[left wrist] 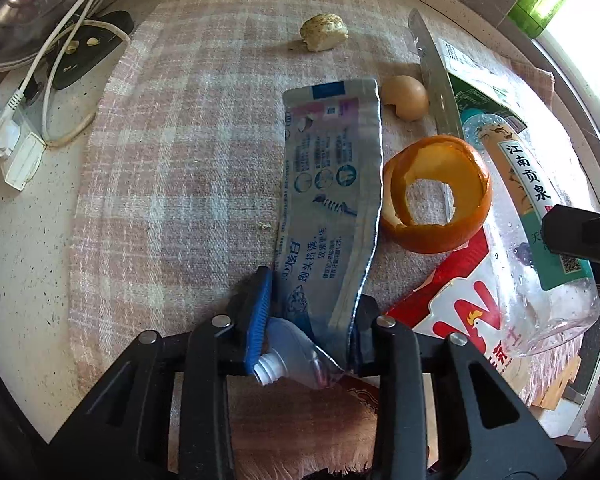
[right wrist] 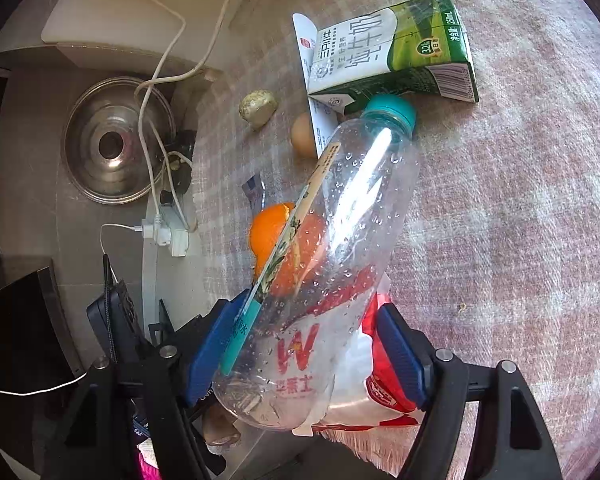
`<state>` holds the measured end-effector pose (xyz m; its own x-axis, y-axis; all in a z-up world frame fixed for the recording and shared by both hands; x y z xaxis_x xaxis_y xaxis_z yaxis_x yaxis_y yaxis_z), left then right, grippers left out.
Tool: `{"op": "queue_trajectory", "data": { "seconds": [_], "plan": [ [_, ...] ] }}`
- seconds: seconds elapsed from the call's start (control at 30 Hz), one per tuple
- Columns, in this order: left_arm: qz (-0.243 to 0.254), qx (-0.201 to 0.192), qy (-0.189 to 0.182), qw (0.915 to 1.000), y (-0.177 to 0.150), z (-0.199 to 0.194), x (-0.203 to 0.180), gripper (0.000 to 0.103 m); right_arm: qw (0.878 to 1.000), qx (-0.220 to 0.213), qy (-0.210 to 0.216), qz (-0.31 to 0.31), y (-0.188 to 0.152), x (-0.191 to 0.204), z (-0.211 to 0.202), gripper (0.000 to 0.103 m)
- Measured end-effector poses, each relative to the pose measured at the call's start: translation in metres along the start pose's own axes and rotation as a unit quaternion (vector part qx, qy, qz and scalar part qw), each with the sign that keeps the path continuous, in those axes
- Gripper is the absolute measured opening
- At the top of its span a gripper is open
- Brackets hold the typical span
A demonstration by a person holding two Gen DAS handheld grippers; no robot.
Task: Collect trash
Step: 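Lift the toothpaste tube and water bottle and carry them toward the wastebasket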
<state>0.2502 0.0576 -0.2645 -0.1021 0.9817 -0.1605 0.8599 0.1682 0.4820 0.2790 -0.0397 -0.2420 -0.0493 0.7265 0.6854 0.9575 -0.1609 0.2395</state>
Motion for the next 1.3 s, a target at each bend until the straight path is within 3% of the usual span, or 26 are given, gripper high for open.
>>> {"op": "queue_trajectory", "data": {
  "seconds": [0.07,0.13,0.73,1.3],
  "plan": [
    [-0.009,-0.008,0.001,0.9999,0.001,-0.001,0.006,0.016,1.0,-0.002,0.0,0.003,0.0,0.0,-0.001,0.07],
    [-0.023,-0.014,-0.003,0.9997,0.001,-0.003,0.013,0.01,1.0,-0.008,0.0,0.005,0.002,0.0,-0.005,0.065],
    [-0.088,-0.077,-0.019,0.9929,0.002,-0.054,0.037,0.01,0.998,-0.06,0.021,-0.026,0.001,-0.004,-0.055,0.059],
    [-0.107,-0.099,-0.029,0.9889,-0.041,-0.096,0.04,0.01,0.993,-0.093,0.064,-0.035,-0.022,-0.004,-0.117,0.055]
  ]
}}
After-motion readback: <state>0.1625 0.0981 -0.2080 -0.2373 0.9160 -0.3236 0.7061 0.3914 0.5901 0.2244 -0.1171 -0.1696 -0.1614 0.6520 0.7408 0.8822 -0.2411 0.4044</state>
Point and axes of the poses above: each gripper's, at about its wrist camera, not at the fingertips, and z roughly the way its jaws point, x to its left, y to its top, the point moved 9 cm from there along z, roughly the way its jaws point, and after that the axes turned 12 degrees about -x, right-handed, at the moved point
